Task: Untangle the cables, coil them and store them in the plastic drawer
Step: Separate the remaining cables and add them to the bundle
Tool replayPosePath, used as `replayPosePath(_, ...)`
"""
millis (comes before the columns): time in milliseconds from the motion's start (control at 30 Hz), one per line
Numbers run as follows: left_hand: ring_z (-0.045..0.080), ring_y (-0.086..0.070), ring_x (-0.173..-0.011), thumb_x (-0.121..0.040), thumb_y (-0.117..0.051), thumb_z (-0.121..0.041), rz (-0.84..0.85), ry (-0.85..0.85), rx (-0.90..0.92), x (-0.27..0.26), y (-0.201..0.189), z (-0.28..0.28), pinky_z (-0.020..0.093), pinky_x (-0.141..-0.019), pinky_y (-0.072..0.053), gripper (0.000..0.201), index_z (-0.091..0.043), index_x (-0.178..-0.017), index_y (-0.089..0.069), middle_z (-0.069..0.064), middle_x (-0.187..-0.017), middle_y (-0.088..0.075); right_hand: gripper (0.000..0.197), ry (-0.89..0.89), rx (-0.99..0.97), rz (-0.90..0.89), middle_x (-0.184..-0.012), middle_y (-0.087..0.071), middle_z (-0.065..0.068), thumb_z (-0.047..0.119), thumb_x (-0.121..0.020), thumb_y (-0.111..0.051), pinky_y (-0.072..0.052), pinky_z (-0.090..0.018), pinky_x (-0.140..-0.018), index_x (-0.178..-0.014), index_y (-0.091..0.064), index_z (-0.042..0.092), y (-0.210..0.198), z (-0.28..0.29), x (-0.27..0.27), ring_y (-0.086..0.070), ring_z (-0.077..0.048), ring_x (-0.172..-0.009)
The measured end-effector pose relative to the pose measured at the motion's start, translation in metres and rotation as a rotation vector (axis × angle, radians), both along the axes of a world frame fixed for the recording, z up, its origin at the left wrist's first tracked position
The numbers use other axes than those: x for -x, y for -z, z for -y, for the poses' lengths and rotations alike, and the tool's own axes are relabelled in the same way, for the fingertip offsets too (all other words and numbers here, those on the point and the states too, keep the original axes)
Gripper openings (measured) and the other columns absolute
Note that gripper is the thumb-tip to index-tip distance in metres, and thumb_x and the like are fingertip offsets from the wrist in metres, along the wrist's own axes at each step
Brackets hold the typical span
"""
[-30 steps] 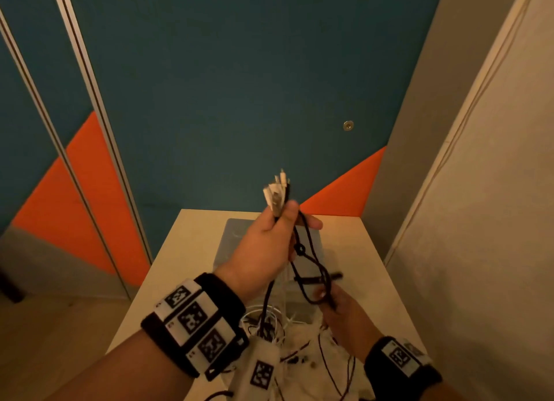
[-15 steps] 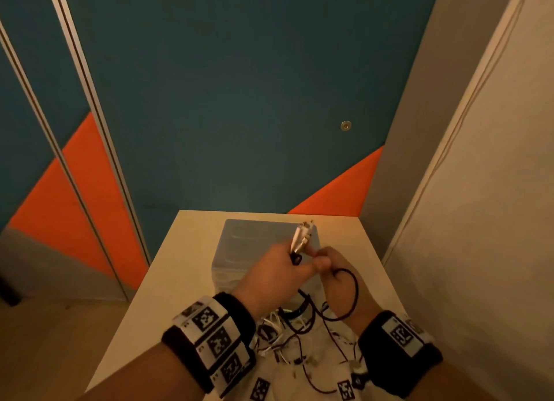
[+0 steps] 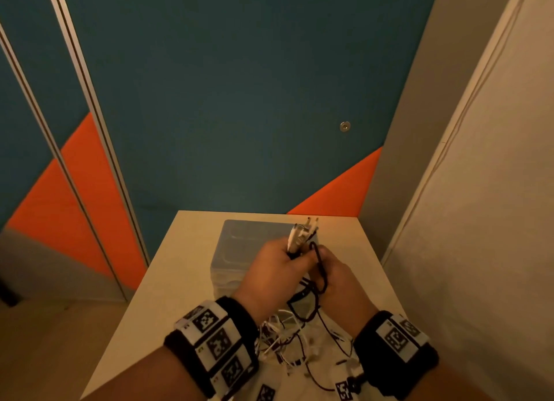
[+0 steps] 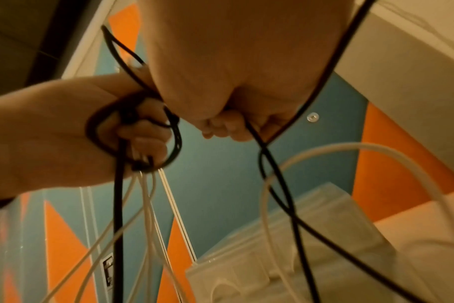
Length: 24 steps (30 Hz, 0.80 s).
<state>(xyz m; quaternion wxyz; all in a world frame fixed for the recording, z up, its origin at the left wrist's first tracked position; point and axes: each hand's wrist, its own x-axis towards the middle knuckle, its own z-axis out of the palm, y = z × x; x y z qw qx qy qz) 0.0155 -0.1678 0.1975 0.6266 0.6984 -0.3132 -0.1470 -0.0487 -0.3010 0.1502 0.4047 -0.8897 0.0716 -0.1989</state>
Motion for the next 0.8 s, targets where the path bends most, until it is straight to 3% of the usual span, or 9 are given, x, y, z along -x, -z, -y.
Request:
replayPosePath(33,-0.004,-0.048,-0.049,-0.092,-0.068,-0.019,0.01,0.016,0.023,0.002,-0.004,-0.001,0.014,-0.055,-0.038,0.029,-0.016,-0.064,-0.061,-0.018,-0.05,-0.055,0.028,-0.005,-0.027,-0.034,-0.09,-0.063,0.017,0.012,-0.097,-0.05,-0.052,-0.02,-0.075,-0.104,-0.049,0.039,0.003,-0.001,0.002,-0.061,0.002,-0.081)
replayPosePath(100,-0.006,-0.047,-0.049,-0.093,-0.066,-0.017,0.03,0.023,0.077,0.004,-0.014,-0.003,0.01,-0.055,-0.037,0.029,-0.018,-0.064,-0.059,-0.019,-0.05,-0.053,0.029,-0.007,-0.034,-0.13,-0.094,-0.063,0.015,0.011,-0.095,-0.051,-0.053,-0.024,-0.079,-0.114,-0.054,0.033,0.018,0.001,0.007,-0.062,-0.002,-0.085)
replayPosePath(167,-0.005,-0.044,-0.049,-0.096,-0.062,-0.023,0.045,-0.033,0.132,0.005,-0.025,-0.005,0.009,-0.052,-0.035,0.031,-0.02,-0.066,-0.057,-0.02,-0.049,-0.05,0.02,0.011,-0.024,-0.205,-0.099,-0.067,0.007,0.019,-0.095,-0.052,-0.054,-0.033,-0.084,-0.112,-0.056,0.029,0.04,0.006,0.008,-0.064,-0.013,-0.091)
replayPosePath(233,-0.001,-0.043,-0.054,-0.097,-0.057,-0.039,0.036,-0.056,0.193,0.004,-0.034,-0.008,0.014,-0.054,-0.035,0.035,-0.022,-0.067,-0.057,-0.018,-0.054,-0.049,0.018,0.058,-0.037,-0.258,-0.102,-0.068,0.008,0.032,-0.095,-0.05,-0.051,-0.034,-0.089,-0.111,-0.057,0.035,0.061,0.01,0.009,-0.064,-0.015,-0.097)
replayPosePath(333,0.007,-0.038,-0.06,-0.086,-0.051,-0.06,0.024,0.004,0.305,0.005,-0.043,-0.013,0.02,-0.057,-0.034,0.044,-0.022,-0.065,-0.053,-0.01,-0.063,-0.043,0.02,0.097,0.045,-0.335,-0.093,-0.07,0.006,0.036,-0.097,-0.047,-0.05,-0.026,-0.076,-0.112,-0.06,0.031,0.079,0.012,0.013,-0.064,-0.012,-0.084)
replayPosePath(400,0.009,-0.034,-0.06,-0.083,-0.05,-0.06,0.006,0.045,0.349,0.009,-0.049,-0.015,0.021,-0.056,-0.031,0.05,-0.014,-0.064,-0.05,-0.004,-0.064,-0.038,0.02,0.123,0.066,-0.339,-0.086,-0.07,0.003,0.033,-0.097,-0.049,-0.049,-0.026,-0.07,-0.111,-0.062,0.026,0.084,0.015,0.017,-0.064,-0.013,-0.076)
replayPosePath(500,0.01,-0.032,-0.058,-0.088,-0.049,-0.054,-0.009,0.062,0.395,0.012,-0.056,-0.019,0.029,-0.057,-0.03,0.046,-0.014,-0.066,-0.051,-0.002,-0.063,-0.035,0.022,0.146,0.021,-0.381,-0.088,-0.071,0.001,0.035,-0.098,-0.046,-0.05,-0.033,-0.075,-0.109,-0.062,0.025,0.094,0.021,0.019,-0.065,-0.015,-0.079)
replayPosePath(633,0.024,-0.025,-0.065,-0.088,-0.05,-0.061,-0.012,0.065,0.317,0.003,-0.05,-0.022,0.043,-0.06,-0.027,0.055,-0.011,-0.067,-0.044,0.007,-0.071,-0.031,0.022,0.147,-0.051,-0.35,-0.099,-0.069,0.003,0.039,-0.099,-0.043,-0.051,-0.033,-0.085,-0.11,-0.058,0.028,0.092,0.025,0.016,-0.064,-0.012,-0.089)
replayPosePath(800,0.015,-0.028,-0.06,-0.087,-0.053,-0.064,-0.03,0.056,0.073,-0.013,-0.018,-0.017,0.034,-0.059,-0.024,0.051,-0.018,-0.068,-0.044,0.005,-0.067,-0.03,0.014,0.07,-0.16,-0.143,-0.089,-0.067,0.015,0.032,-0.099,-0.047,-0.045,-0.014,-0.075,-0.099,-0.06,0.035,0.065,0.019,0.0,-0.059,0.005,-0.082)
